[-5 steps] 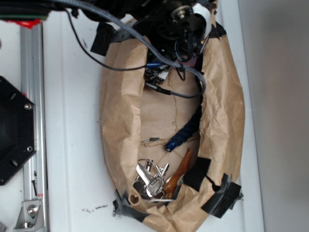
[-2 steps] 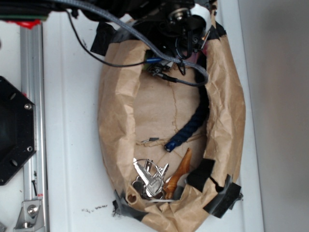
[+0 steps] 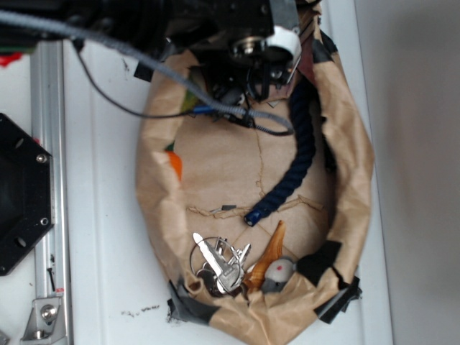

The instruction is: Grab the blue ball.

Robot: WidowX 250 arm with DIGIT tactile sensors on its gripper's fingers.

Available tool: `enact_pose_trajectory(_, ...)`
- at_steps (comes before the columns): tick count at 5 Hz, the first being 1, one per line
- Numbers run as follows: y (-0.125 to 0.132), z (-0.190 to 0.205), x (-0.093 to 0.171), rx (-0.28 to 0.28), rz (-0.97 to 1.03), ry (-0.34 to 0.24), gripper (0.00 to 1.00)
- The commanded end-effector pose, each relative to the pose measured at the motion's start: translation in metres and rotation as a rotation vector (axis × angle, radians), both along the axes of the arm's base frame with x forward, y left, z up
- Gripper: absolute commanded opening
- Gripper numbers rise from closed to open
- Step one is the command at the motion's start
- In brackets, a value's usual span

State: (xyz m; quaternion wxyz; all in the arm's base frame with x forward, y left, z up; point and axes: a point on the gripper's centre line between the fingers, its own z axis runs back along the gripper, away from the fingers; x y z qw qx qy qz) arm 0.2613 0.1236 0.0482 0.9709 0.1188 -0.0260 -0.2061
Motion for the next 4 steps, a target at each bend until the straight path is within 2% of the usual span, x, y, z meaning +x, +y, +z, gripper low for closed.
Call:
enact_pose_trajectory(1, -0.072, 0.091, -0.002, -0.117, 0.197, -0.172, 0.0)
enact_pose_trajectory(2, -0.102, 0.121, -0.01, -0.263, 0.448, -0.265, 0.0)
enact_pose_trajectory(3, -0.105, 0.123, -0.007, -0.267, 0.563, -0.279, 0.0)
enact_pose_trajectory(4, -0.098, 0.115, -0.006, -0.245, 0.583, -0.262, 0.0)
